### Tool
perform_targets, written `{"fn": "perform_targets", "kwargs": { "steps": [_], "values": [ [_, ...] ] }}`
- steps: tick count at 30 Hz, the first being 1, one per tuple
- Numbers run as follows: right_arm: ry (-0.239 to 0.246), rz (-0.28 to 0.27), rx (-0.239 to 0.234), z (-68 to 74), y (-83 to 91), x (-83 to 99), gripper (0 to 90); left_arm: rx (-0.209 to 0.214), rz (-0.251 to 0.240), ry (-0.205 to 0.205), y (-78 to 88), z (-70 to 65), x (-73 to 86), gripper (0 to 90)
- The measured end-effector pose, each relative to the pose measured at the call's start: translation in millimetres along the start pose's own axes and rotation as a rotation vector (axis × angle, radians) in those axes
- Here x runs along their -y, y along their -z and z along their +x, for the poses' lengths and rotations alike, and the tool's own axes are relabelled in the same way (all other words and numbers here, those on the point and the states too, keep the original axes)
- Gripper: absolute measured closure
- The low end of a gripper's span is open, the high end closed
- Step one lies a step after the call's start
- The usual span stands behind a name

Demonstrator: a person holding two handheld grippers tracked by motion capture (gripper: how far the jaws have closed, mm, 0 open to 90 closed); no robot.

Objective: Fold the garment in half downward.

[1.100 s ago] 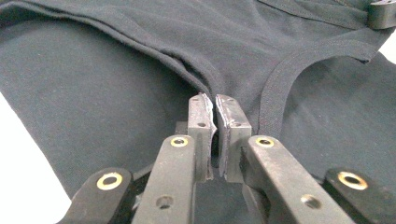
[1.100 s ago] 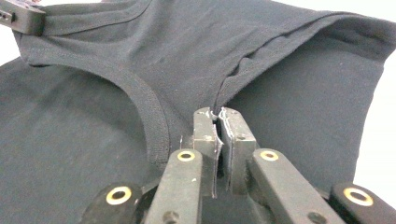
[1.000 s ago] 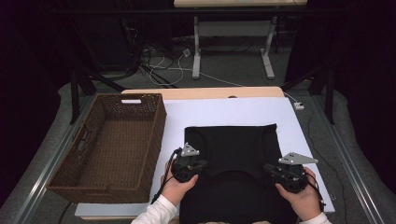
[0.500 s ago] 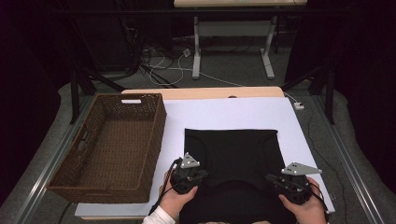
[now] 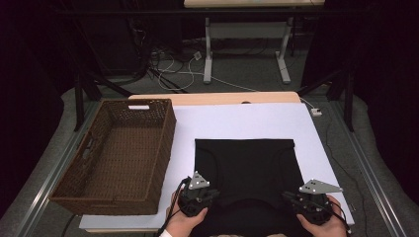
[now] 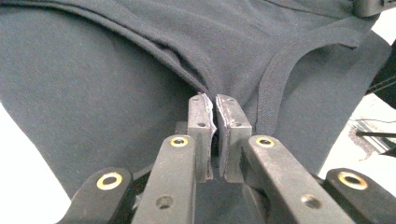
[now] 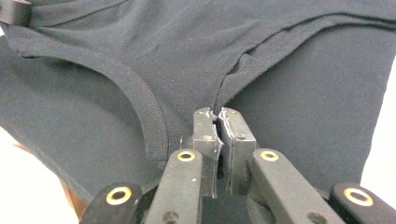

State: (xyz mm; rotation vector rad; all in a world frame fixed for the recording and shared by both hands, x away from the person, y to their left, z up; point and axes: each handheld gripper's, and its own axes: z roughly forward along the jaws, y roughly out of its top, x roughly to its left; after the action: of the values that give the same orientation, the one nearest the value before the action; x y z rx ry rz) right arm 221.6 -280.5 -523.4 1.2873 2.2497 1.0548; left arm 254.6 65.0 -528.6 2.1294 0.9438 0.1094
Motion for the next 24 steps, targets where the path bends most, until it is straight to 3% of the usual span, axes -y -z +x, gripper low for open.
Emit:
{"fn": "perform_targets", "kwargs": {
  "steps": [2,7,19,24],
  "values": [
    [-0.006,0.009,-0.007,1.9,-0.4,2.2,85.7,-0.002,0.011,-0.012,-1.1,-1.3,2.4,85.6],
    [0.034,0.027,0.008,7.9,2.0,6.9,85.7,-0.005,0.013,-0.018,-1.0,-7.0,6.9,85.5],
    [0.011,0.052,-0.014,7.0,-1.2,12.0,84.7,-0.014,0.041,-0.013,-6.9,-5.7,14.1,84.1],
    [0.007,0.053,-0.012,4.5,-2.4,12.6,78.8,-0.022,0.040,-0.018,-6.0,-5.0,13.7,80.2]
  ]
}}
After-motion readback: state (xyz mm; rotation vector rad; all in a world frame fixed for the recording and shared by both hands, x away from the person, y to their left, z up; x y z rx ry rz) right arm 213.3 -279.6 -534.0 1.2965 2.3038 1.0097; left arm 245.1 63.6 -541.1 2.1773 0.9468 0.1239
